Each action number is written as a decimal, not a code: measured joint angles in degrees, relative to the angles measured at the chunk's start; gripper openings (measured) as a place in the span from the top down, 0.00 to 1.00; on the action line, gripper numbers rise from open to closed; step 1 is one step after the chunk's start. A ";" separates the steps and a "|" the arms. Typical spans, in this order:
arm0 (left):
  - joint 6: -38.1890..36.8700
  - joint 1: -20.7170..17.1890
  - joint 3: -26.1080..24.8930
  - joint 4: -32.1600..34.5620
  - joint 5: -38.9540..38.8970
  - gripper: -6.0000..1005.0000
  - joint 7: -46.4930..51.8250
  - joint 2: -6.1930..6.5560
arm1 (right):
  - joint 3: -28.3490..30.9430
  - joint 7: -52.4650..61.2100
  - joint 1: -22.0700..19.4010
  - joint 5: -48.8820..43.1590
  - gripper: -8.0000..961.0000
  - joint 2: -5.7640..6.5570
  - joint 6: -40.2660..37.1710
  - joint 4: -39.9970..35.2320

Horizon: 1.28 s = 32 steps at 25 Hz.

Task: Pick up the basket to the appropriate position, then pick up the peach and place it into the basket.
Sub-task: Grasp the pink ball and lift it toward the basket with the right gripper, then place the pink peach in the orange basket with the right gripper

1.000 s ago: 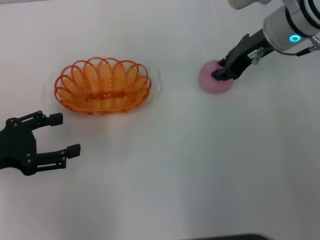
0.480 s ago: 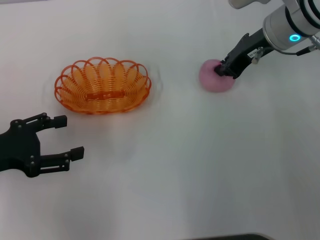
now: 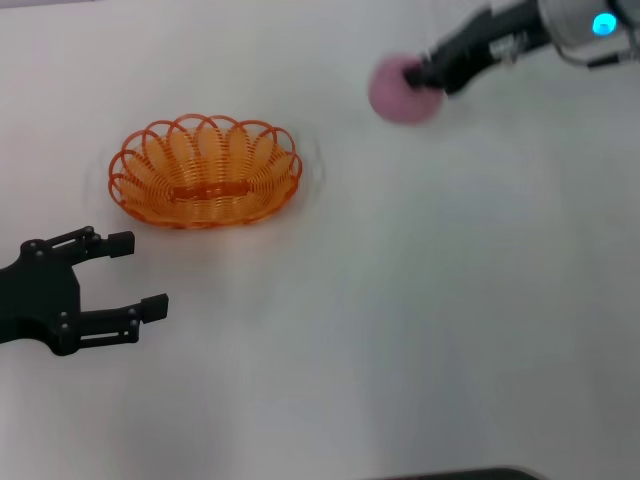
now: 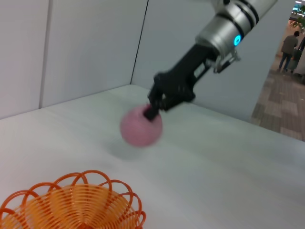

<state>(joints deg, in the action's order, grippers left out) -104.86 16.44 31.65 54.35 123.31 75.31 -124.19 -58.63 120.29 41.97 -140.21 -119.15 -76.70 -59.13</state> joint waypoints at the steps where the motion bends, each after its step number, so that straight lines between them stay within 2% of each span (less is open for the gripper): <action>1: -0.06 0.00 -0.01 0.02 0.00 0.11 0.02 0.00 | 0.62 -0.88 -0.28 2.94 0.95 0.16 -0.33 -0.75; 5: -0.39 -0.01 -0.01 0.10 0.00 0.11 0.68 0.04 | 1.14 -4.14 0.19 11.67 0.95 0.37 -1.49 -1.41; 8: -0.46 -0.07 -0.11 0.19 0.00 0.11 0.91 0.08 | -0.02 -7.30 0.95 16.51 0.94 -0.48 -1.45 -0.53; 13: -0.50 -0.08 -0.10 0.14 0.00 0.11 0.94 0.09 | -2.61 -12.98 2.43 25.55 0.94 -0.67 0.19 6.08; 23: -0.51 0.43 0.44 -0.13 0.00 0.12 0.98 0.09 | -3.91 -23.34 8.50 28.25 0.94 -0.88 9.15 25.72; 32: -0.47 0.53 0.80 -0.22 0.00 0.12 0.98 0.00 | -6.44 -24.81 9.71 28.46 0.94 -1.20 11.16 29.29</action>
<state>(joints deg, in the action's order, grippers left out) -105.33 16.97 32.45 54.13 123.31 76.29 -124.19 -65.06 95.48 51.67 -111.75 -120.35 -65.54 -29.83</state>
